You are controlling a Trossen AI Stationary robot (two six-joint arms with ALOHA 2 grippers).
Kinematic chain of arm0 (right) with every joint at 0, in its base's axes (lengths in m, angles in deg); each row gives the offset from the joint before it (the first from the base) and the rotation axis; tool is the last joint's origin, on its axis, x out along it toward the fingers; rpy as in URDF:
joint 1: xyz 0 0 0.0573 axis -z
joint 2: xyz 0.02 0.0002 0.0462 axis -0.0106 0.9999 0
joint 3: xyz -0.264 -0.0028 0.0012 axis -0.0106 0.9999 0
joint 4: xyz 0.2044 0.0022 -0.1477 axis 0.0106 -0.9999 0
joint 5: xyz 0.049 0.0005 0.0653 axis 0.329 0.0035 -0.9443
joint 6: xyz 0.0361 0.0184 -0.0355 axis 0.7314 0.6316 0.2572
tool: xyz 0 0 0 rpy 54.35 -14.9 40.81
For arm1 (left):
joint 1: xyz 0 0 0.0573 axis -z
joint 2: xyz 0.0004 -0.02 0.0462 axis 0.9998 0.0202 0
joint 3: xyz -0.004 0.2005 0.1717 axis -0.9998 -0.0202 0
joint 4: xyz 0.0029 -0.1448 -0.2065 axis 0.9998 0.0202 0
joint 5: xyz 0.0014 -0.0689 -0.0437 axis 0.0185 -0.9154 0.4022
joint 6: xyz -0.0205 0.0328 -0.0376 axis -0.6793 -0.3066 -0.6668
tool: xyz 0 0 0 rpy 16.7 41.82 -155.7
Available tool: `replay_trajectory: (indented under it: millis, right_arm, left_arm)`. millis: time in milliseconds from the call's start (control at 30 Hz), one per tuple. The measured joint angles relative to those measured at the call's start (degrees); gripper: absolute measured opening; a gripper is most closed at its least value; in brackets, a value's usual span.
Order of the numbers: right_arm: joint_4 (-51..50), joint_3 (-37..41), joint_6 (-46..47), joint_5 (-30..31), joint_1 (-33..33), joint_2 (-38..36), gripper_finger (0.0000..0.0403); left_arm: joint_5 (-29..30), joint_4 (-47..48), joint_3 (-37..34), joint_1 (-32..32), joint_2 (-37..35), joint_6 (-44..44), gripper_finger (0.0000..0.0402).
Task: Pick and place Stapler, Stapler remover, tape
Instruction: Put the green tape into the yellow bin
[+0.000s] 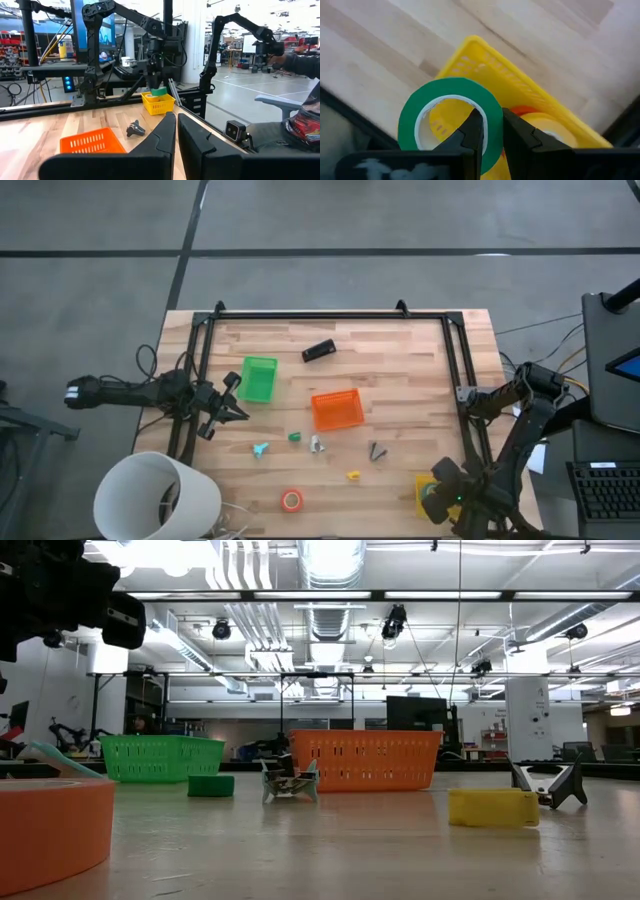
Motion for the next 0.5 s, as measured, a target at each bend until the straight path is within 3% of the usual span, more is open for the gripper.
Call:
replay_trajectory:
  millis: [500]
  right_arm:
    - [12.2,10.7,0.3,-0.4,0.1,0.0,0.0052]
  left_arm:
    - [0.0,0.0,0.0,0.0,0.0,0.0,0.0023]
